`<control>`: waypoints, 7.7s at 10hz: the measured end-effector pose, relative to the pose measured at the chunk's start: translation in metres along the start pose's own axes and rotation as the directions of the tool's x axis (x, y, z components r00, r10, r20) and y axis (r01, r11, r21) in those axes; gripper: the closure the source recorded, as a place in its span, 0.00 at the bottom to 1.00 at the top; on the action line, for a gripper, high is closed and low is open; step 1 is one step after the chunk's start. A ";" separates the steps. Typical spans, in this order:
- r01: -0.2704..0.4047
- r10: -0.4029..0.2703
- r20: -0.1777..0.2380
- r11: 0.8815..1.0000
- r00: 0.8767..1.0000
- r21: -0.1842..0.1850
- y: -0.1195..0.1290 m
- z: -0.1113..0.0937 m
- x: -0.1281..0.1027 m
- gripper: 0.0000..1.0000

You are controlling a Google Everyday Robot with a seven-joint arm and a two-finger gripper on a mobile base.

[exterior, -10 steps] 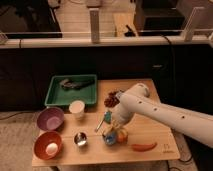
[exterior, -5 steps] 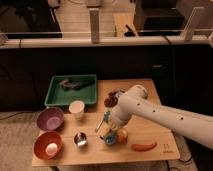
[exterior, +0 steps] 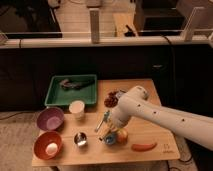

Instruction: Place banana in plastic cup

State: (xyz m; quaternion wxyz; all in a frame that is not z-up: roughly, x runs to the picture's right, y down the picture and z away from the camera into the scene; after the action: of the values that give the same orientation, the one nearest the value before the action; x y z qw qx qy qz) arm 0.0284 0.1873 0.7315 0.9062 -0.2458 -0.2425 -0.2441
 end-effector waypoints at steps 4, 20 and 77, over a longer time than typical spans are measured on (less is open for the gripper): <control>0.017 -0.017 0.013 1.000 1.000 0.005 0.003 0.001 -0.007 0.88; 0.051 -0.053 0.045 0.998 0.998 0.033 -0.004 0.006 -0.028 0.74; 0.166 -0.200 0.144 0.962 0.969 0.218 -0.111 0.030 -0.057 0.97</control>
State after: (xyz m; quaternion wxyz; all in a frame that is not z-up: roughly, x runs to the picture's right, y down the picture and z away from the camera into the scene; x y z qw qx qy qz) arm -0.0870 0.1379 0.7590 0.8768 -0.1473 -0.3623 -0.2798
